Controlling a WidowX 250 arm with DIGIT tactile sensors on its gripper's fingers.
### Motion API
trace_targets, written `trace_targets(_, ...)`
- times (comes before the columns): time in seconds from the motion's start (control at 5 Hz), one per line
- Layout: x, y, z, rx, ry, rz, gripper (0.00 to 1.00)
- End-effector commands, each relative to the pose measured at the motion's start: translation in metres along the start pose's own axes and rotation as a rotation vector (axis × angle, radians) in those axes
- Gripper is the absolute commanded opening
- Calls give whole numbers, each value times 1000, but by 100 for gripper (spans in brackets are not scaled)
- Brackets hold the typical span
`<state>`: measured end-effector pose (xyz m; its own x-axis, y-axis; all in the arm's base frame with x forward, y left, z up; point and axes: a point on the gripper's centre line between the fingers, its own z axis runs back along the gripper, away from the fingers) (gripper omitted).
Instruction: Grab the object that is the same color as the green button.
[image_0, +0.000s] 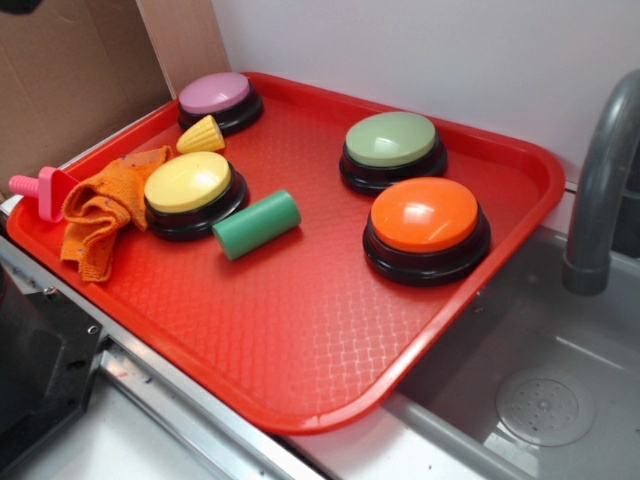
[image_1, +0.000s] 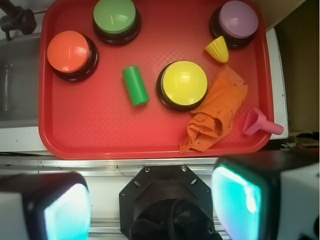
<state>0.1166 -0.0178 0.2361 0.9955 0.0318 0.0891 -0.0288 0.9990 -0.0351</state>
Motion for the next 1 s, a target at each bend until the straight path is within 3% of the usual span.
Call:
trace_targets(0.0,0,0,0,0,0,0,100)
trace_targets(0.2,22,14,-22,78,5,-124,100)
trace_targets(0.4,43,22,-43,81,24,-252,100)
trace_targets(0.6,72,25,-77,80,-21,-411,100)
trace_targets(0.8,98,22,-115,-8,-90,-555,100)
